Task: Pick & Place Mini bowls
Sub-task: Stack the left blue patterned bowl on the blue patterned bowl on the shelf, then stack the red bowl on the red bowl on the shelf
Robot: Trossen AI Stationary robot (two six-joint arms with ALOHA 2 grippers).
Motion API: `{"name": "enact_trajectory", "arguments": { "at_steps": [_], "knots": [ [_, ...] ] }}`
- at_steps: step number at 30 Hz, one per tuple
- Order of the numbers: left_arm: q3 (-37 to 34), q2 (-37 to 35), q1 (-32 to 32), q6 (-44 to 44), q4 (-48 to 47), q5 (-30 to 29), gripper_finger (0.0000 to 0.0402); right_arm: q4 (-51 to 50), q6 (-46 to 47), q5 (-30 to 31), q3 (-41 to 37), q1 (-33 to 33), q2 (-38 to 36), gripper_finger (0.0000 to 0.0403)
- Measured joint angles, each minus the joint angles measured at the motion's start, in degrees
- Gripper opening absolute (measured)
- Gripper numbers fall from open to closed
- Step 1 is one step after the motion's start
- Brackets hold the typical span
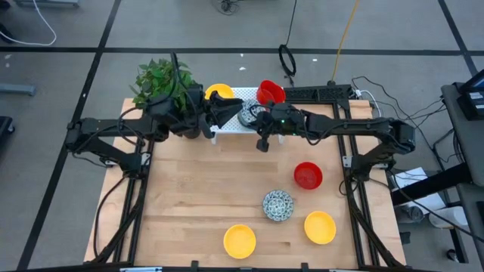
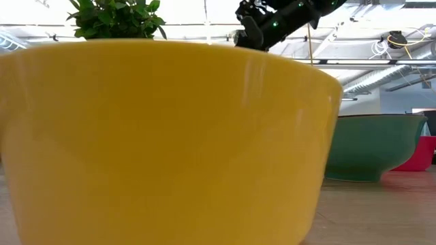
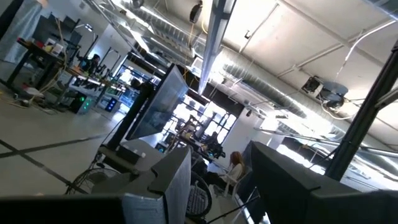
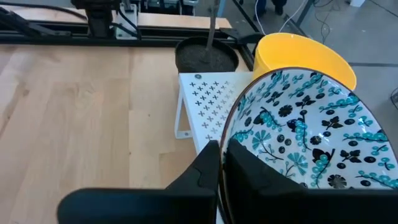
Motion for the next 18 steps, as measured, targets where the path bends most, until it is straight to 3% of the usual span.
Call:
{"name": "enact_trajectory", "arguments": {
  "at_steps": [4,13,18],
  "knots": [
    [0.00,0.00,0.02,0.01,0.00,-0.02,0.0170,0.31,-0.02,0.09,0.00,0.00,0.02,0.0024],
    [0.00,0.00,0.02,0.09,0.00,0.09,0.0170,0.31,-0.02,0.04,-0.02,0.04,-0.39,0.0105],
    [0.00,0.00,0.02,0.28,-0.06,4.59,0.0170,0.34,1.23,0.10,-0.07,0.63,-4.23,0.0136]
  ]
}}
